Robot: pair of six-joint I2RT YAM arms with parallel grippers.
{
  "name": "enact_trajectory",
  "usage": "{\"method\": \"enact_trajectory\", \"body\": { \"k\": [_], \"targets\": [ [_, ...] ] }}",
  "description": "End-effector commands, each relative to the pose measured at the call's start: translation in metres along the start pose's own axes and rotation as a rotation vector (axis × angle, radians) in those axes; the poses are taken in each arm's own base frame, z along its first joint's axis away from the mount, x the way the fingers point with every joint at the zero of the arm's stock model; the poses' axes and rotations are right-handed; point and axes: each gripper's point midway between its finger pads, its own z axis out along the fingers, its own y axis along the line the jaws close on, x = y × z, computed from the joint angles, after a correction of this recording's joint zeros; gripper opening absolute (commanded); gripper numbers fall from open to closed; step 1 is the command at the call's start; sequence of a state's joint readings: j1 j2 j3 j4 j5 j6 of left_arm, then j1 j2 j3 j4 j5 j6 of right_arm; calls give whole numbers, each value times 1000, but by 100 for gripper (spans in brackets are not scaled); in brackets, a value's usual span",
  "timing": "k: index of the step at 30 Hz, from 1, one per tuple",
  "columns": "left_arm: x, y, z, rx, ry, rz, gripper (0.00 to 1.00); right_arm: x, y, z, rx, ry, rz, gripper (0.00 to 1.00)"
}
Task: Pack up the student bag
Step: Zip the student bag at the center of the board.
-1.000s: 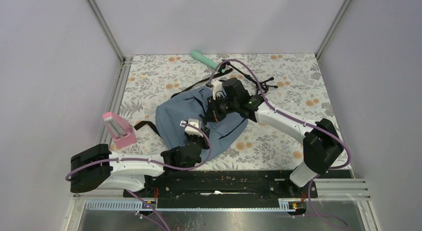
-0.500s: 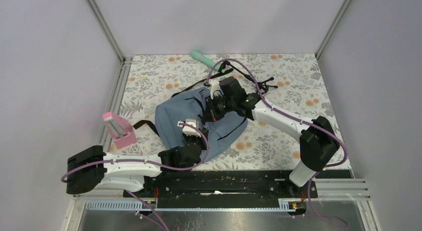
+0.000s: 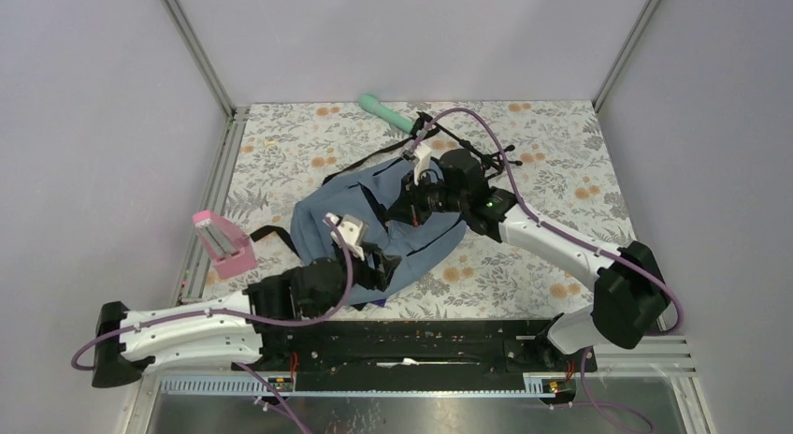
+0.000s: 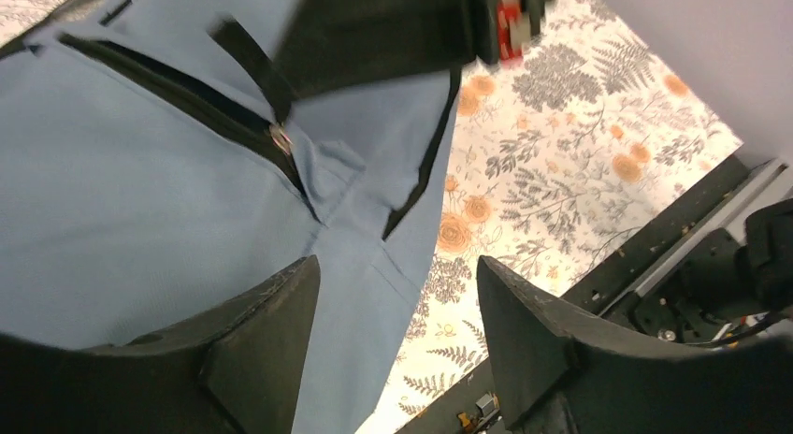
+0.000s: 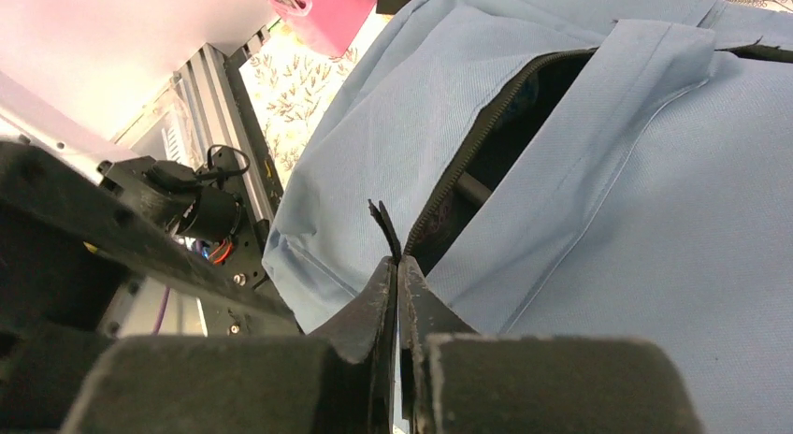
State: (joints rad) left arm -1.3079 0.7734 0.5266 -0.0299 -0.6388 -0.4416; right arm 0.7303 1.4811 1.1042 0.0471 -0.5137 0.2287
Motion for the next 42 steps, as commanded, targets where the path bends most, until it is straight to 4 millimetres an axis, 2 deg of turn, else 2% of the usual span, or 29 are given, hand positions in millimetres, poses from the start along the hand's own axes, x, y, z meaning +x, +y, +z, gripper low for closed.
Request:
{"method": "enact_trajectory", "body": {
  "k": [1, 6, 9, 11, 13, 15, 19, 26, 31, 34, 35, 42],
  "targets": [
    [-32, -9, -15, 142, 65, -17, 66, -47, 24, -23, -79, -216, -149, 0],
    [-68, -11, -17, 272, 63, -74, 72, -35, 32, -24, -138, -216, -163, 0],
    [-75, -18, -11, 345, 81, -97, 72, -30, 34, -24, -165, -223, -156, 0],
    [-75, -25, -6, 388, 101, -98, 69, -28, 37, -23, -183, -219, -149, 0],
    [-75, -28, -1, 420, 113, -87, 61, -27, 39, -23, -197, -217, -143, 0],
    [-74, -21, 6, 401, 113, -88, 54, -27, 40, -24, -206, -216, -142, 0],
    [-78, 1, 16, 350, 84, -130, 53, -24, 42, -25, -215, -211, -140, 0],
    [-77, 23, 29, 314, 72, -201, 53, -20, 44, -27, -222, -199, -131, 0],
    [-76, 25, 36, 333, 55, -224, 51, -20, 46, -28, -228, -198, -126, 0],
    [-75, 31, 41, 314, 44, -250, 38, -19, 47, -29, -236, -197, -121, 0],
    [-76, 32, 42, 314, 36, -259, 37, -19, 47, -29, -237, -198, -119, 0],
    [-78, 38, 48, 293, -5, -300, 36, -17, 49, -31, -239, -196, -114, 0]
  ]
}}
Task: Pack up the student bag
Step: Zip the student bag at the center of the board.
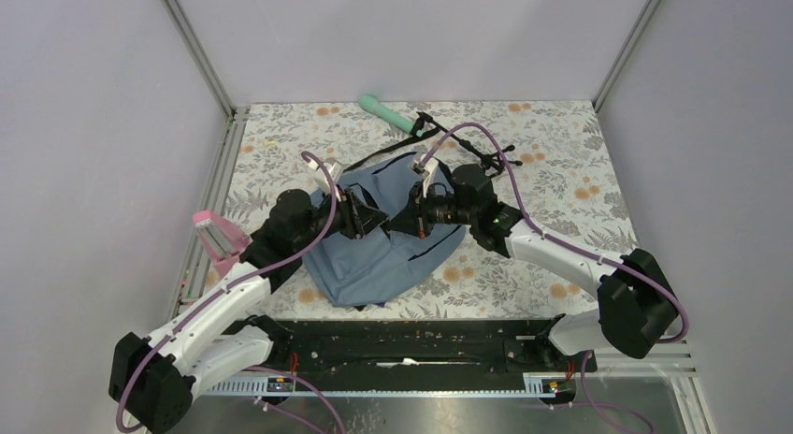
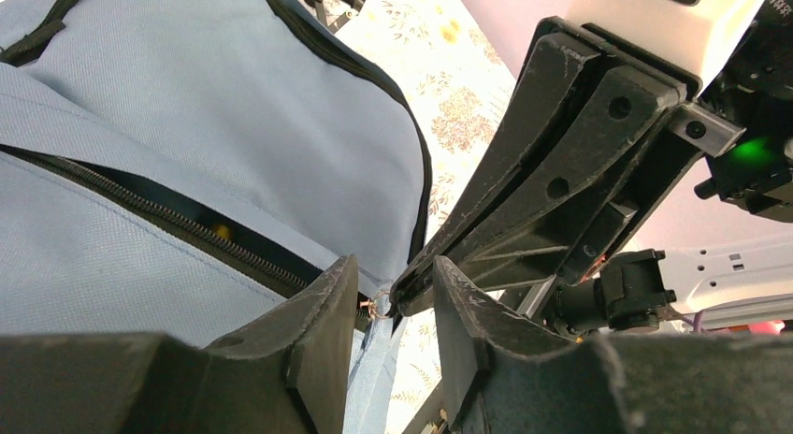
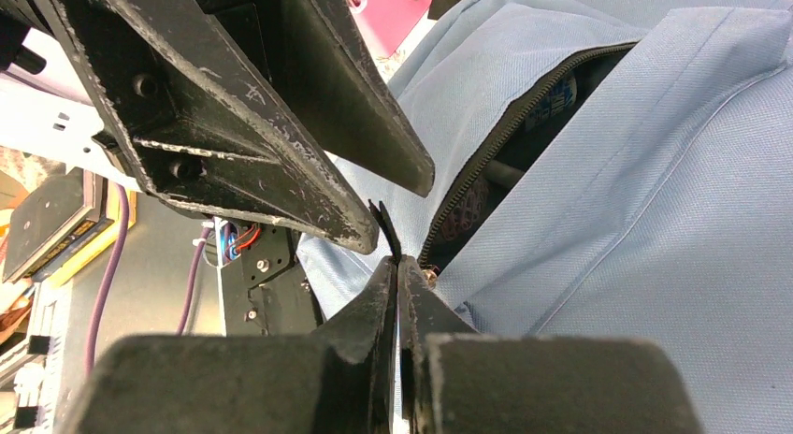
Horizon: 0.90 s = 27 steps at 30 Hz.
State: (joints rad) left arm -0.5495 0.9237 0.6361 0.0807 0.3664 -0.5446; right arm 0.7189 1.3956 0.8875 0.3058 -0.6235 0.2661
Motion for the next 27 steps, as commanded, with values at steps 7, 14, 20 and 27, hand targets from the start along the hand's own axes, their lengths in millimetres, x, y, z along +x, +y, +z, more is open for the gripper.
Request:
{"method": "enact_trajectory", "body": {
  "k": [7, 14, 20, 27],
  "targets": [
    [-10, -12, 8, 91, -59, -29, 35, -43, 36, -13, -114, -117, -89, 0],
    [-2, -11, 11, 109, -48, -60, 30, -46, 38, -14, -118, -123, -87, 0],
    [-5, -12, 11, 121, -62, -37, 0, -41, 33, -14, -91, -106, -80, 1],
    [-11, -1, 11, 45, -80, -3, 0, -30, 15, -25, 30, -134, -92, 76]
  ]
}}
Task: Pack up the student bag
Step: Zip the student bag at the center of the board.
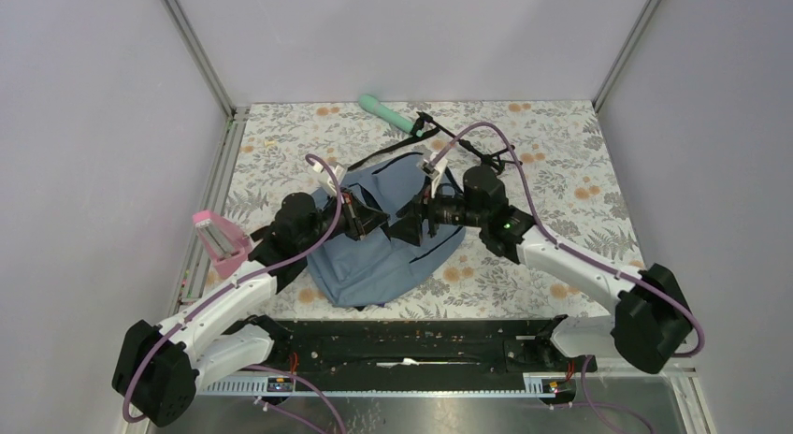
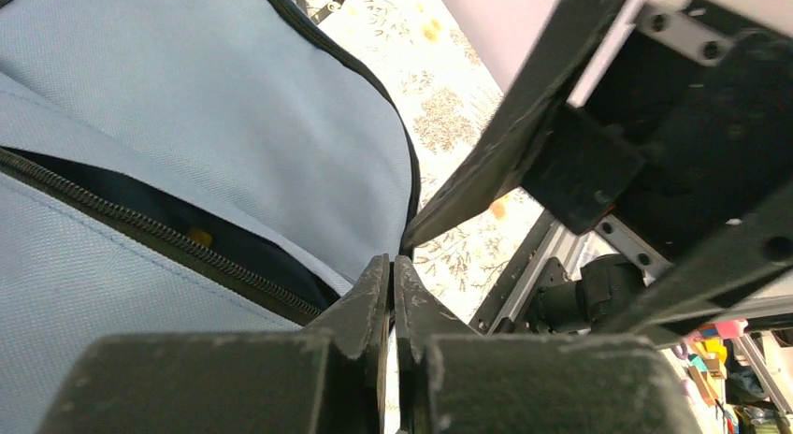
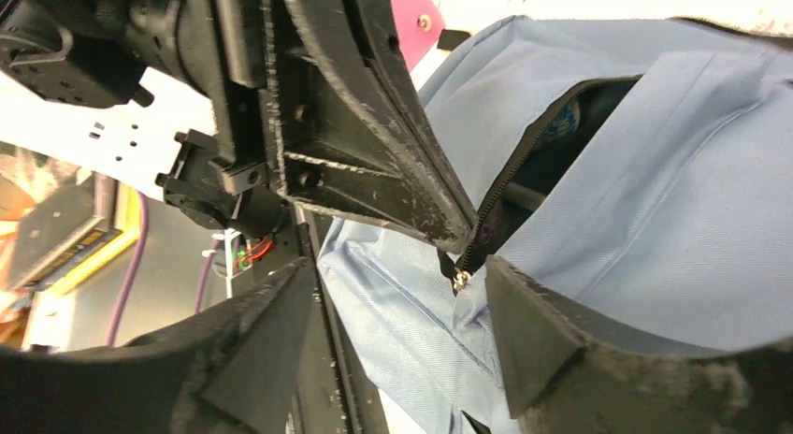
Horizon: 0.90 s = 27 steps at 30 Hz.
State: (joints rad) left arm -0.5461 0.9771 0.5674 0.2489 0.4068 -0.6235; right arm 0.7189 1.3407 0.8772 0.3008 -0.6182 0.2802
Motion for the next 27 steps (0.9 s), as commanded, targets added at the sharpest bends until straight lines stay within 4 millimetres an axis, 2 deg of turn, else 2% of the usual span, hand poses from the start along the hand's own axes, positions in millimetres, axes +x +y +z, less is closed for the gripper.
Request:
{"method": "enact_trajectory", "body": {
  "k": [1, 5, 11, 17, 22, 27],
  "targets": [
    [-21, -2, -1, -17, -68, 64, 0, -20, 2, -18, 58, -115, -95, 80],
    [-23, 3, -1, -45, -72, 73, 0, -7, -20, -23, 187, -125, -124, 84],
    [-23, 9, 1, -68, -62, 76, 0, 8, -41, -14, 310, -91, -158, 85],
    [-25, 10, 3, -68, -61, 80, 0, 18, -49, 4, 336, -71, -172, 85],
    [-27, 11, 4, -73, -63, 80, 0, 29, -44, 16, 320, -51, -170, 83],
    [-30, 14, 5, -81, -67, 83, 0, 40, -43, 23, 323, -25, -175, 74]
  ]
}}
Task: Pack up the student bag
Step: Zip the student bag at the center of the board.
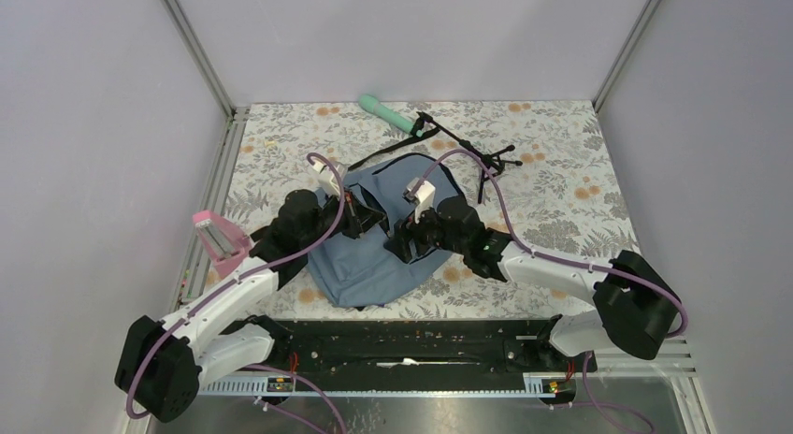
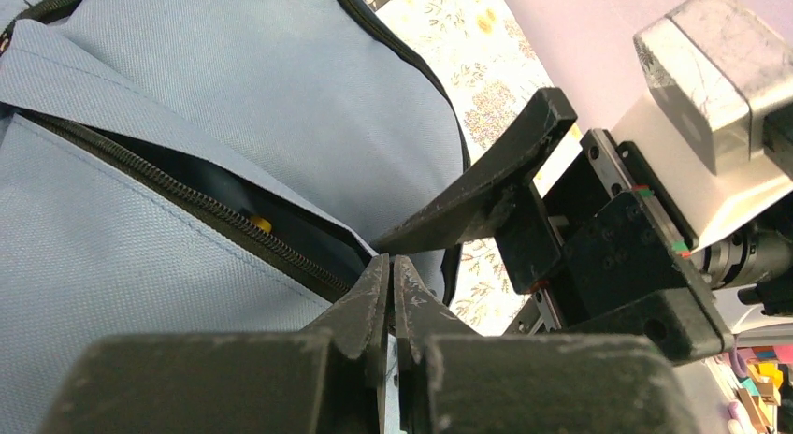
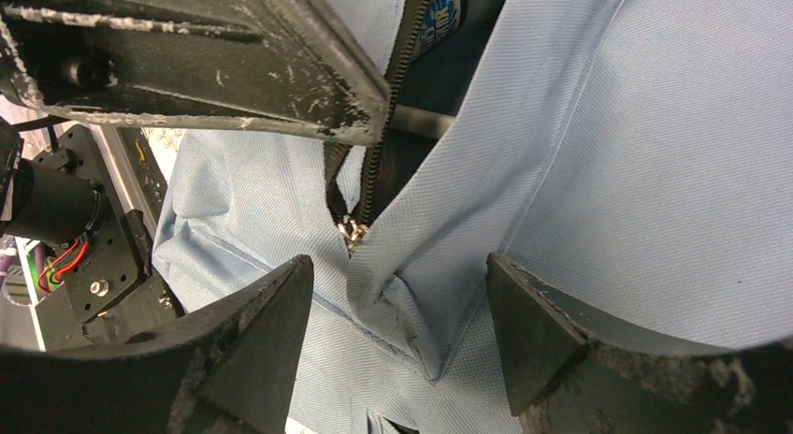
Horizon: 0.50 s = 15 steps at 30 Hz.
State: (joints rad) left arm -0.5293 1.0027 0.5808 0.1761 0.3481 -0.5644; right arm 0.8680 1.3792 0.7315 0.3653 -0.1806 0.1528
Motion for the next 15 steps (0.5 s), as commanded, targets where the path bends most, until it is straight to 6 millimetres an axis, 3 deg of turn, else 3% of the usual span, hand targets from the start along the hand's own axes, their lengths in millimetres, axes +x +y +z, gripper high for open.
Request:
{"method": "enact_trajectory", "body": {
  "k": [1, 10, 12, 15],
  "targets": [
    [-36, -12, 3, 22, -95, 57, 0, -22, 5, 7, 12, -71, -44, 70],
    [-53, -4, 9, -20, -131, 97, 0, -2, 5, 5, 26, -15, -58, 10],
    [-58, 1, 9, -47, -153, 107, 0, 0, 5, 4, 23, -11, -57, 1],
    [-65, 8, 8, -75, -186, 121, 0, 2, 9, 1, 1, 0, -60, 0]
  ]
}}
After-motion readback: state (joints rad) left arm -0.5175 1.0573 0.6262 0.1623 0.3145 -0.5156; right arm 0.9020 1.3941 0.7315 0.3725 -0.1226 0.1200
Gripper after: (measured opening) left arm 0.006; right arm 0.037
